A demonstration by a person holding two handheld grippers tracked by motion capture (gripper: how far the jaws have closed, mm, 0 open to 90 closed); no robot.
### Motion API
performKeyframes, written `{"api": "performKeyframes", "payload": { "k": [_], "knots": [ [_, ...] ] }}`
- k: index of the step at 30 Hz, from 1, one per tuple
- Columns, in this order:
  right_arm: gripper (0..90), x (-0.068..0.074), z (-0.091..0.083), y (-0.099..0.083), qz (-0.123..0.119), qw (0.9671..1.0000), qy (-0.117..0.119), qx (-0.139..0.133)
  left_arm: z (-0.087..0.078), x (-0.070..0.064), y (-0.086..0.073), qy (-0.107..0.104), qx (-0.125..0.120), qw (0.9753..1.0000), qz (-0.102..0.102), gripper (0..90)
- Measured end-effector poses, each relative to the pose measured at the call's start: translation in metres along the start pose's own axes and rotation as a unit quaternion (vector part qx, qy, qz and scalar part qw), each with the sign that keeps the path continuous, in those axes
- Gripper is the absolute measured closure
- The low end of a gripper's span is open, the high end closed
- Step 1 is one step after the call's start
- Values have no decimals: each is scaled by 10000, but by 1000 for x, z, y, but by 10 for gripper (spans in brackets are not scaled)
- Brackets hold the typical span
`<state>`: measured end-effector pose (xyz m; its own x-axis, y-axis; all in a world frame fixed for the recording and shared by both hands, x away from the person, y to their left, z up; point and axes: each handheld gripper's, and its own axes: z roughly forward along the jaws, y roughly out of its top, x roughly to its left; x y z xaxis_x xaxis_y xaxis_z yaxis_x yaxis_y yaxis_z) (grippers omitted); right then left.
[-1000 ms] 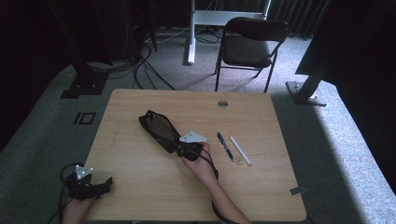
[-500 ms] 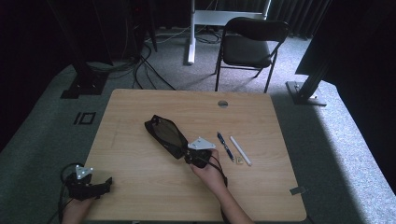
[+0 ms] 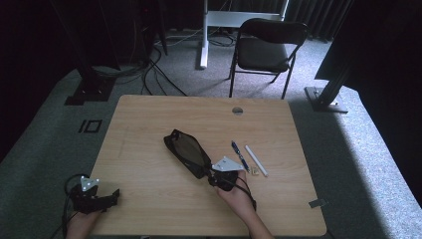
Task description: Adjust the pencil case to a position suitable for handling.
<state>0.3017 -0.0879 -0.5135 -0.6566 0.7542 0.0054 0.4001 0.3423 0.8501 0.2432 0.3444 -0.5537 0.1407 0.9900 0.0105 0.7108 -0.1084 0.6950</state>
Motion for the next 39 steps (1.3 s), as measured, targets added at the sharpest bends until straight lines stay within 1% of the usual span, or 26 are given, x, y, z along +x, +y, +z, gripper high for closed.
{"api": "performKeyframes", "payload": {
  "k": [2, 4, 5, 6, 8, 10, 14, 20, 26, 31, 33, 37, 39],
  "knots": [
    [730, 0, -4, -3, 31, 10000, 12, -3, 0, 0, 0, 0, 0, 10000, -1, 2],
    [730, -1, -6, -4, 7, 10000, -13, 10, 0, 0, 0, 0, -1, 10000, -2, 2],
    [730, -2, -9, -8, 28, 10000, -20, 70, 0, 0, 0, 0, -1, 10000, -5, 2],
    [731, -3, -11, -9, 66, 10000, -24, 61, 0, 0, 0, 0, 0, 10000, 0, 2],
    [730, -4, -15, -11, 49, 10000, -33, 76, 0, 0, 0, 0, 0, 10000, -3, 3],
    [730, -4, -20, -14, 63, 10000, -25, 22, 0, 0, 0, 0, 1, 10000, 0, 2],
    [730, -7, -29, -22, 63, 10000, -21, 55, 0, 0, 0, 0, 0, 10000, 0, 2],
    [730, -11, -41, -28, 110, 9999, -112, 46, 0, 0, 0, 1, 1, 10000, -1, 2],
    [730, -12, -51, -33, 85, 9999, -108, 78, 0, 0, 0, 1, 9, 10000, 2, 2],
    [730, -12, -64, -44, 89, 9999, -35, 137, 0, 0, 0, 0, -3, 10000, -12, 3],
    [730, -12, -69, -47, 91, 9999, -46, 139, 0, 0, 0, 0, -2, 10000, -10, 3],
    [730, -14, -77, -53, 152, 9998, -40, 129, 0, 0, 0, 0, -1, 10000, -10, 2],
    [730, -15, -81, -55, 204, 9997, -39, 135, 0, 0, 0, 7, 9, 10000, 25, 2]
  ]
}}
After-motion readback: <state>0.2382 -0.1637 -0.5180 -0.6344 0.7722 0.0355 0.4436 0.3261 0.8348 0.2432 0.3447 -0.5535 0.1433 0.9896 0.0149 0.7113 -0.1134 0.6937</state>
